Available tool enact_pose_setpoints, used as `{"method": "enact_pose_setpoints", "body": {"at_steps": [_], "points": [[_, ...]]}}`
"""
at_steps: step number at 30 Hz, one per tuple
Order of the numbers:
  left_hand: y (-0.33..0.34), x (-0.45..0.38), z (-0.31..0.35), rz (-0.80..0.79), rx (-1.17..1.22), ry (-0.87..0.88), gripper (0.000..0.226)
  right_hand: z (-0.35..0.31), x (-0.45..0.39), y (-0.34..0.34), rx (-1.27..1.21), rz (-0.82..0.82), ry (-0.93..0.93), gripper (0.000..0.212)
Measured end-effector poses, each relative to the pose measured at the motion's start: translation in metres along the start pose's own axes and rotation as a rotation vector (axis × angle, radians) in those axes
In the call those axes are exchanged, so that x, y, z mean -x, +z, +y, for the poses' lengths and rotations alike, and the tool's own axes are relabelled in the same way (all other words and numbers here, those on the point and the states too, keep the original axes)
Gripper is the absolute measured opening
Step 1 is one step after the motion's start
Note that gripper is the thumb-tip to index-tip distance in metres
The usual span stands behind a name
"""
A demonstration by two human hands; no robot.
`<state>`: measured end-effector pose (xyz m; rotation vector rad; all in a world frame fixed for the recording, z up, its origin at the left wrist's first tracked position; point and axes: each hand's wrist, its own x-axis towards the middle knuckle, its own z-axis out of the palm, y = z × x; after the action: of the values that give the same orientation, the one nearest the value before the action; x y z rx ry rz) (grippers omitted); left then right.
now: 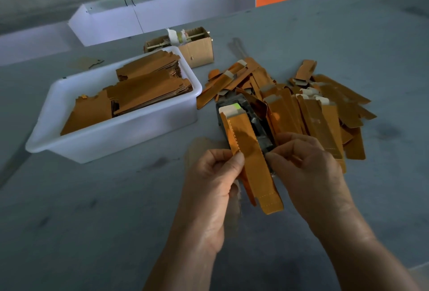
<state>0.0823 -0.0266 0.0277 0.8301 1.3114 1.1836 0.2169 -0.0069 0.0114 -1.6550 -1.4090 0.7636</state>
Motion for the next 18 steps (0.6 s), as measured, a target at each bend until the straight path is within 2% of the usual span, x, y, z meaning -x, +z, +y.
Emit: {"method": "enact_pose_setpoints", "body": {"at_steps": [2, 5, 9, 12, 15, 18], "points": [[0.001, 0.000, 0.002, -0.014, -0.004, 0.043, 0.018, 0.000, 0.001, 0.003, 0.029, 0.024, -0.013, 0.019], [0.004, -0.003, 0.004, -0.042, -0.035, 0.089, 0.008, 0.001, 0.004, 0.006, 0.029, 0.059, -0.050, 0.017], [0.004, -0.009, 0.005, -0.065, -0.159, 0.118, 0.008, 0.004, 0.008, 0.009, 0.034, 0.073, -0.110, 0.018], [0.003, -0.011, 0.007, -0.057, -0.252, 0.146, 0.007, 0.001, 0.006, 0.007, 0.186, 0.105, -0.212, 0.017], [0.005, -0.010, 0.007, -0.044, -0.276, 0.168, 0.006, -0.001, 0.005, 0.007, 0.389, 0.102, -0.260, 0.006], [0.006, -0.010, 0.010, -0.048, -0.277, 0.157, 0.006, -0.002, 0.007, -0.002, 0.317, 0.130, -0.263, 0.005]]}}
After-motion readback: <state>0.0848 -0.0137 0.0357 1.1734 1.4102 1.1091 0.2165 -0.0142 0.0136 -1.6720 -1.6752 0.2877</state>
